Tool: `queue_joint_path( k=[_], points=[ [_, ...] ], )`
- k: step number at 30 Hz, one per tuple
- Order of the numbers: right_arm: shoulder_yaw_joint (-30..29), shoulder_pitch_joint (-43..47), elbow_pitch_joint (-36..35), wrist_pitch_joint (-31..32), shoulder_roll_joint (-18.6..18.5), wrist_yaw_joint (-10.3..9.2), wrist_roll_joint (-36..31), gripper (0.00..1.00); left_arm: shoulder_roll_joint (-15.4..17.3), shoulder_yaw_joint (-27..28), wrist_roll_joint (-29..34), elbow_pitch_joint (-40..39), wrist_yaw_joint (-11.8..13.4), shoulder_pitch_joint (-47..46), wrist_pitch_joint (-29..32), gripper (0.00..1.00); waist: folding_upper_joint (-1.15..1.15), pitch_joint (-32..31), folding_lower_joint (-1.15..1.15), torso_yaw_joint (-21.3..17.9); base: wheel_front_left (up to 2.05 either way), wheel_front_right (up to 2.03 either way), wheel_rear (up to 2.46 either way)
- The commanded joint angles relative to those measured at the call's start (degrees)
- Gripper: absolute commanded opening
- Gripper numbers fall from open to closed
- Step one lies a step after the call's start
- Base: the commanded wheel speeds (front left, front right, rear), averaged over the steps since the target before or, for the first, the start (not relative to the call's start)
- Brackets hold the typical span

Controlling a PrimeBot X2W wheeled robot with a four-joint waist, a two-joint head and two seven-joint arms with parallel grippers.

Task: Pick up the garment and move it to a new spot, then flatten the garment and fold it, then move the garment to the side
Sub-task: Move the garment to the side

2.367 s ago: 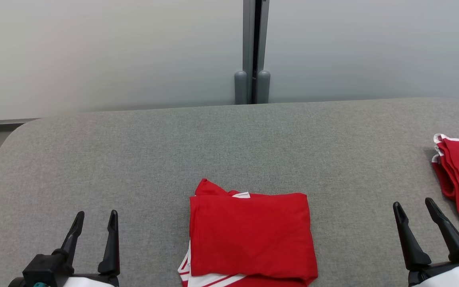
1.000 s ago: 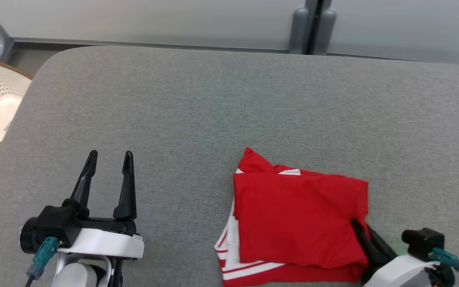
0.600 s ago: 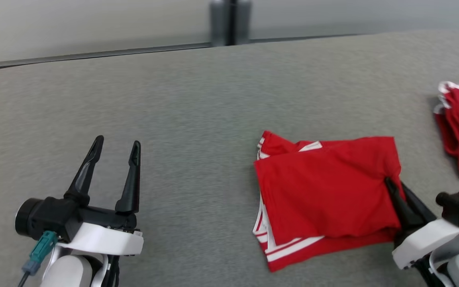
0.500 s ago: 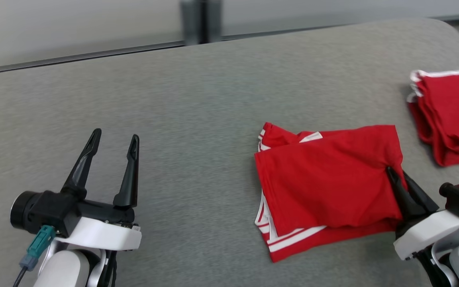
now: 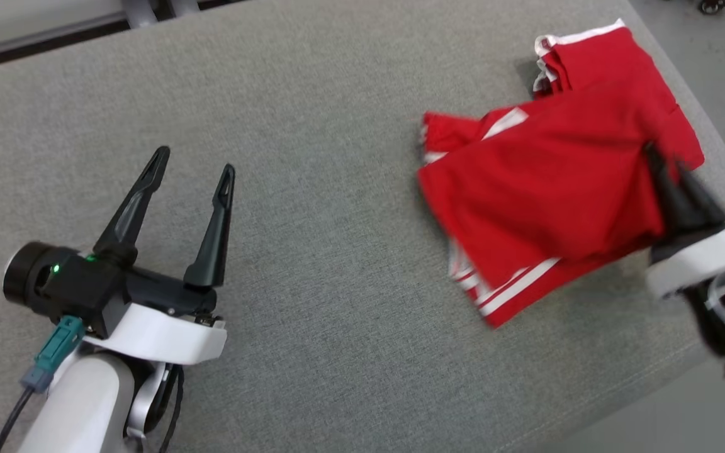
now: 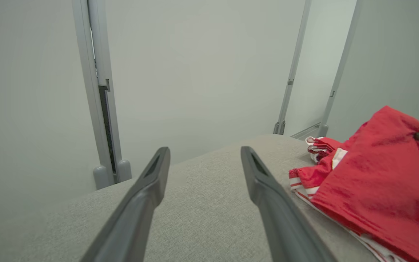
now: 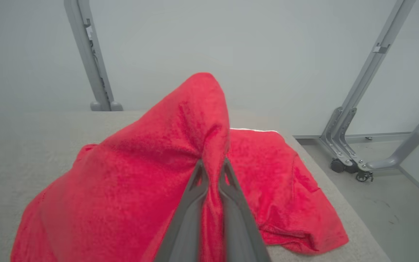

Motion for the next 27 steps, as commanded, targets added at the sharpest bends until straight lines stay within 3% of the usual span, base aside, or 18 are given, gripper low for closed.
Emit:
queue_joint_path(
  k=[1,8,17,18,19,20,27],
  points=[
    [-1.9,-3.6,1.3,-0.8,-1.4,-0.12,1.2,0.00,0.7,-0.2,0.5,-0.9,-0.6,-2.3,0.4,1.00,0.00,3.5,0.00,-0.3,0.00,0.00,0.00],
    [-13.0,-12.4,8.4,-2.7,-7.5,-0.12,5.1,0.00,1.0,-2.3,1.9,-3.7,-2.2,-8.2,1.5,1.00,0.00,12.3,0.00,3.9,0.00,0.00,0.00],
    [-18.2,-16.3,16.1,-2.1,-11.8,-0.12,5.9,0.00,1.0,-5.4,3.4,-4.9,-4.3,-13.0,2.3,1.00,0.00,19.5,0.00,7.6,0.00,0.00,0.00],
    [-18.7,-16.7,17.3,-2.0,-11.3,-0.12,6.4,0.20,1.1,-5.7,3.5,-4.8,-4.5,-13.4,2.3,1.00,0.00,20.0,0.00,7.9,0.00,0.00,0.00],
    [-18.9,-16.9,18.6,-1.6,-11.1,-0.12,6.7,0.49,1.1,-6.0,3.7,-4.6,-4.7,-13.7,2.3,1.00,0.00,20.4,0.00,8.2,0.00,0.00,0.00],
    [-19.1,-17.3,19.5,-1.9,-10.7,-0.12,6.9,1.00,1.1,-6.3,3.8,-4.4,-4.7,-14.0,2.2,1.00,0.00,20.5,0.00,8.3,0.00,0.00,0.00],
    [-20.2,-15.8,25.0,-3.1,-7.6,-0.12,6.8,1.00,1.0,-7.1,3.2,-2.0,-4.6,-12.4,1.3,1.00,0.00,18.0,0.00,7.5,0.00,0.00,0.00]
  ],
)
